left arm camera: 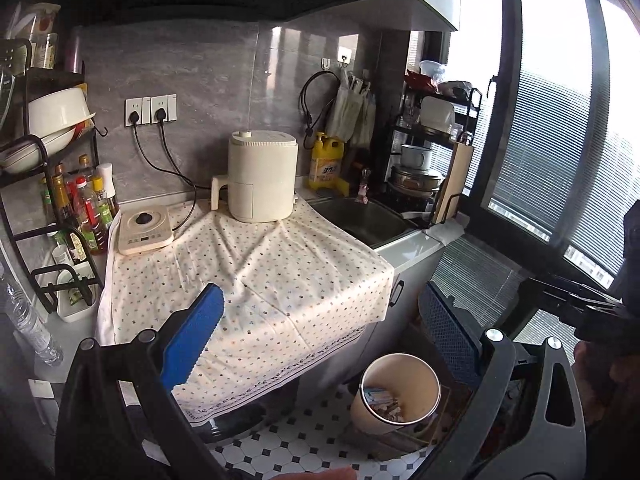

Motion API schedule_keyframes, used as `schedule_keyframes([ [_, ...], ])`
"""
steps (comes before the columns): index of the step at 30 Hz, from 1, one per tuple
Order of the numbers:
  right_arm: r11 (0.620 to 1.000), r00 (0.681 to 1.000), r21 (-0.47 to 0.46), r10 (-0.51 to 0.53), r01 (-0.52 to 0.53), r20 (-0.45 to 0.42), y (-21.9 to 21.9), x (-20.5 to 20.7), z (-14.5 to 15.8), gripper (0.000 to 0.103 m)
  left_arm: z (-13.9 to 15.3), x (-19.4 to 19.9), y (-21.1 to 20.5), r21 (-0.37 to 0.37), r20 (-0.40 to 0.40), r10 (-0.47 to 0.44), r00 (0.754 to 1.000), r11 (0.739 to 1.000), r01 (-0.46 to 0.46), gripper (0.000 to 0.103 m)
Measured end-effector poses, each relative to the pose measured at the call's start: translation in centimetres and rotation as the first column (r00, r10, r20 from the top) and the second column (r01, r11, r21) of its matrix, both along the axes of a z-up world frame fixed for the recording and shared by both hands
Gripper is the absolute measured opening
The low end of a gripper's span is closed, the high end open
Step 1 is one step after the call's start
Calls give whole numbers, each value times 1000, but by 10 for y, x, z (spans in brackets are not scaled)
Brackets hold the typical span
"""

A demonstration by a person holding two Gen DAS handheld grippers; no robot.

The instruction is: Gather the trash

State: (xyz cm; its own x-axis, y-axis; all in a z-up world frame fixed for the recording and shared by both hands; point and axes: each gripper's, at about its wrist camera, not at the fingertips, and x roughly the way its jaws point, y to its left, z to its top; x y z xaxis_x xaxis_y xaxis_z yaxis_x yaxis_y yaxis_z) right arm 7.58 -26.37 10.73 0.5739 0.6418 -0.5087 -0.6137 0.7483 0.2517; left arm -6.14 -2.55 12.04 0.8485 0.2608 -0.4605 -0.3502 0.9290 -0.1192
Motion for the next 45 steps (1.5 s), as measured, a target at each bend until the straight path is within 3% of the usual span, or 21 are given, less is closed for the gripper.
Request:
schedule_keyframes([
  [45,1000,1000,-11,-14,15,7,8,-11,-9,95,-6,0,-3,-28,14,10,1000,1000,-10,97],
])
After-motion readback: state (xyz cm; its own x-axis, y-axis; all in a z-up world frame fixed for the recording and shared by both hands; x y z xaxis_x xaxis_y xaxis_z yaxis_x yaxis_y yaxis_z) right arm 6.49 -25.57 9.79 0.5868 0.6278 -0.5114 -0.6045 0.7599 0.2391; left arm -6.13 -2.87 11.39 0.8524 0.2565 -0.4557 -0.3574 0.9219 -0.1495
